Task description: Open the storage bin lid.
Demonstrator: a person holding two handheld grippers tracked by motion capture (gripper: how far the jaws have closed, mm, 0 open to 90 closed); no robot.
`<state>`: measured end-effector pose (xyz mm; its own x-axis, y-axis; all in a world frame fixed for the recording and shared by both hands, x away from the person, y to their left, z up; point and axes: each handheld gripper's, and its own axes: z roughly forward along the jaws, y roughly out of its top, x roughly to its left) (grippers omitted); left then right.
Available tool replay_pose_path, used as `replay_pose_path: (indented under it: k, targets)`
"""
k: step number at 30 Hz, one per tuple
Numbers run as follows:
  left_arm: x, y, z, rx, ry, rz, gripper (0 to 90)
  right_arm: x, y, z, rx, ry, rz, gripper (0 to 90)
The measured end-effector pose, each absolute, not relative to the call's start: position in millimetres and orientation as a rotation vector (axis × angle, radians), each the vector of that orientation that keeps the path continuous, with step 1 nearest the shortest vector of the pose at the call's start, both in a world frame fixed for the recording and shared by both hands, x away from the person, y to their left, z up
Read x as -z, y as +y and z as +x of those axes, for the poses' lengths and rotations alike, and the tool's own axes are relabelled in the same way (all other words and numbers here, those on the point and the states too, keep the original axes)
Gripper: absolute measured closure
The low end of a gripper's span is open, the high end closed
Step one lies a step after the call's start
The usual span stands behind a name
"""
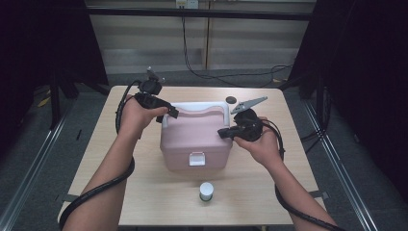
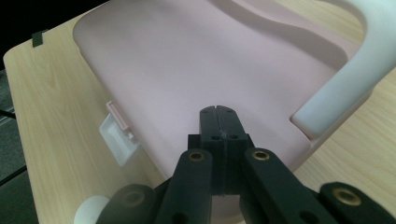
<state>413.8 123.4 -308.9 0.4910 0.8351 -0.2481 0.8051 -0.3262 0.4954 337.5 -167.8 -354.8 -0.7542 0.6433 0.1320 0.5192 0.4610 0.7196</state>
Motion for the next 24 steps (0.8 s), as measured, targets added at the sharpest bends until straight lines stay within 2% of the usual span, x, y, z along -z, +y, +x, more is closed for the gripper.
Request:
replay_pose_path:
  k: [9,24]
  targets:
    - [299,127,406,-0.067,1.302,2.201,35.3,354,-167,339,-1.168,2.549,1.046,90.0]
    - [302,128,405,-0.078,1.258,2.215,35.4,354,-167,339,-1.17,2.549,1.047,90.0]
